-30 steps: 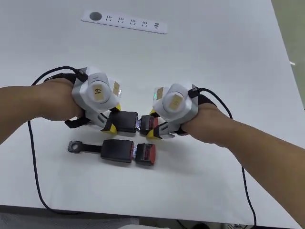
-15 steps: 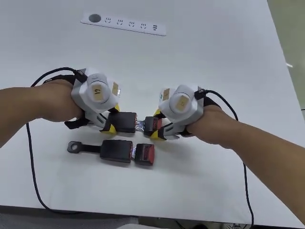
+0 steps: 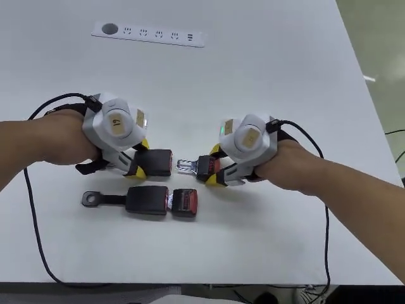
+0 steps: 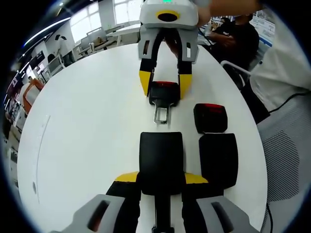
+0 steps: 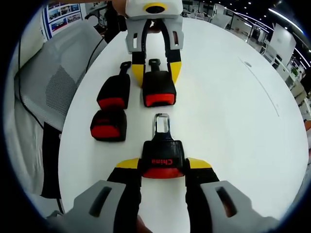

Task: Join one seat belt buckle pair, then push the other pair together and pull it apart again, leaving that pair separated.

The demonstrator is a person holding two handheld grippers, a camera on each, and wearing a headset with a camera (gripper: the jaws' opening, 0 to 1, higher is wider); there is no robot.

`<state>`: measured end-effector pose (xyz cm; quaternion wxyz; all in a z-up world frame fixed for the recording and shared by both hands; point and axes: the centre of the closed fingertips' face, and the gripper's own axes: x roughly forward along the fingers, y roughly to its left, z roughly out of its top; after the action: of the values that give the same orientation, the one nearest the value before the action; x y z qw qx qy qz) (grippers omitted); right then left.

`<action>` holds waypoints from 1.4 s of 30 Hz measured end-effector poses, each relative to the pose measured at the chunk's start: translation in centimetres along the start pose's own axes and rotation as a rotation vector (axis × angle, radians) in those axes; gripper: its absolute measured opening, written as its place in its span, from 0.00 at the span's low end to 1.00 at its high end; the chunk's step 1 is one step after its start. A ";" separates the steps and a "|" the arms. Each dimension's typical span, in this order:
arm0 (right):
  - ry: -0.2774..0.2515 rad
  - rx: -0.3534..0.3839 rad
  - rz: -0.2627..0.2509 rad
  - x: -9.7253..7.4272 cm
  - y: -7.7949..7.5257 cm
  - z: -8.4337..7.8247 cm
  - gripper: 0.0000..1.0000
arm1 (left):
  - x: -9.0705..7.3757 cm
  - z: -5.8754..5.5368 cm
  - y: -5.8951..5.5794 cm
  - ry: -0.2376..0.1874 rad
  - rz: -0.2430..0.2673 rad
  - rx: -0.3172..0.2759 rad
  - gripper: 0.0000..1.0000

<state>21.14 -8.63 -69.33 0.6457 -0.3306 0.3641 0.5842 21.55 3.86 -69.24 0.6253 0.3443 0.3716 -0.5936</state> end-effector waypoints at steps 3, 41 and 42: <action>0.018 0.016 -0.009 -1.2 -0.1 -1.9 0.33 | 0.0 0.0 0.0 0.011 0.004 0.002 0.32; -0.038 0.146 -0.185 -7.2 0.7 -3.4 0.63 | -4.7 0.9 0.0 -0.109 0.181 -0.079 0.44; -0.063 0.164 -0.197 -7.8 1.3 -2.6 0.65 | -5.3 1.0 -0.5 -0.122 0.189 -0.080 0.45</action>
<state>19.25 -14.71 -63.98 0.7358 -0.2923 0.3558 0.4966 21.03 5.55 -64.14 0.7133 0.3158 0.3218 -0.5366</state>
